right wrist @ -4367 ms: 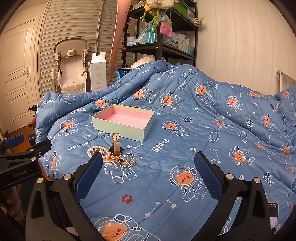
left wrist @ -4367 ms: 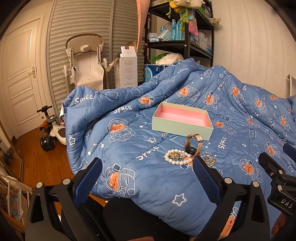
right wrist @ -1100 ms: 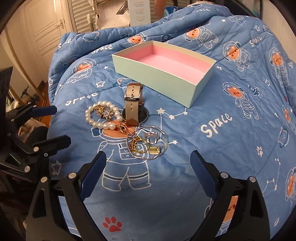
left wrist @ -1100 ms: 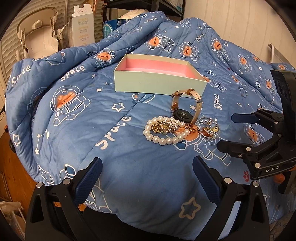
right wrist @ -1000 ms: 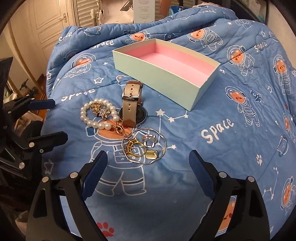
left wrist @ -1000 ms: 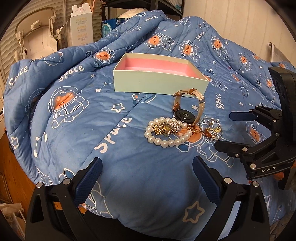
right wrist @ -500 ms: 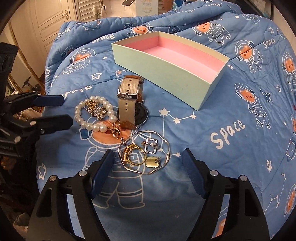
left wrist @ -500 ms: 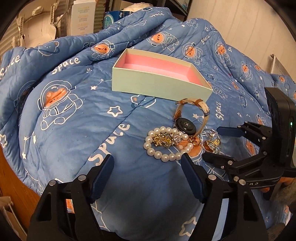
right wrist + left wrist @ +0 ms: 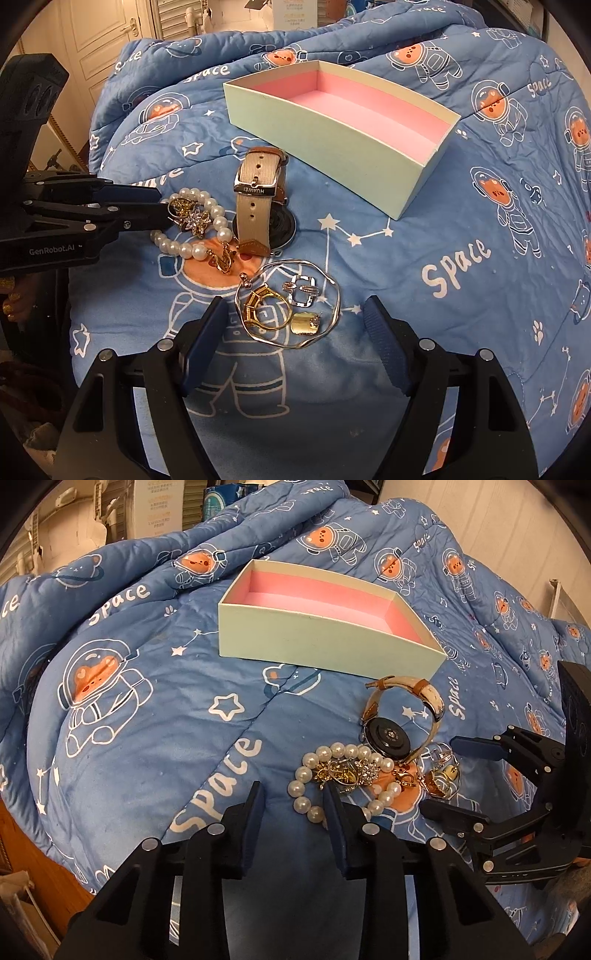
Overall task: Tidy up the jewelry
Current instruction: 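Grasp and lift the pearl bracelet with the left tool while the right tool grasps the silver hoop bracelet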
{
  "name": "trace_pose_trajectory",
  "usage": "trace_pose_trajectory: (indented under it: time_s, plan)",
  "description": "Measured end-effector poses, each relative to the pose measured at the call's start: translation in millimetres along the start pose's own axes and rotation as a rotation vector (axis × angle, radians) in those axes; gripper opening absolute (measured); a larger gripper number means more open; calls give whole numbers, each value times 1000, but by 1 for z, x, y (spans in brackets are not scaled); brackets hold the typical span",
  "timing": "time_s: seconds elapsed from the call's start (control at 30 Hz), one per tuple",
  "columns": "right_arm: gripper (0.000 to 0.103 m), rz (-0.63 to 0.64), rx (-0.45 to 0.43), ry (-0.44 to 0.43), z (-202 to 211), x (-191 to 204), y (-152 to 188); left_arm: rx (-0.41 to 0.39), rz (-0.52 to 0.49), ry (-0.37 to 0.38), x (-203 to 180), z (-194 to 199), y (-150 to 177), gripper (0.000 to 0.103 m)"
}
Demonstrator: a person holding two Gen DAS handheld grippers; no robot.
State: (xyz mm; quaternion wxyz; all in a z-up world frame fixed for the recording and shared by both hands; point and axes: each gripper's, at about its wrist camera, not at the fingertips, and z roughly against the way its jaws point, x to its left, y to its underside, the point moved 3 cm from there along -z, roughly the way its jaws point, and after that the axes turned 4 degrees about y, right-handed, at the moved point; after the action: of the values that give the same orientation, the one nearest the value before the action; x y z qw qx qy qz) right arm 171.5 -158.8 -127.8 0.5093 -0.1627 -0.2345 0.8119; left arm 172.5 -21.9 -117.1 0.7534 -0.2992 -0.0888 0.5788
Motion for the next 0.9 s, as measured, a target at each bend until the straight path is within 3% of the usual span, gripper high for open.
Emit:
trace_pose_trajectory:
  time_s: [0.1,0.13,0.3,0.37,0.9]
  plan:
    - [75,3,-1,6,-1,1,0,13,-26,-10,-6,-4,-2,25]
    - [71,5,-2,4,-1,2,0,15,-26,-6,-6,-4,-2,20]
    - [56,11,-20,-1,1,5,0,1,-8,2,-5,-2,1,16]
    - [56,3,-23,0,2,5,1,-3,5,7,-4,0,2,9]
    - [55,-123,-66,-35,35,-7,5,-103,-20,105,-39,43,-10,9]
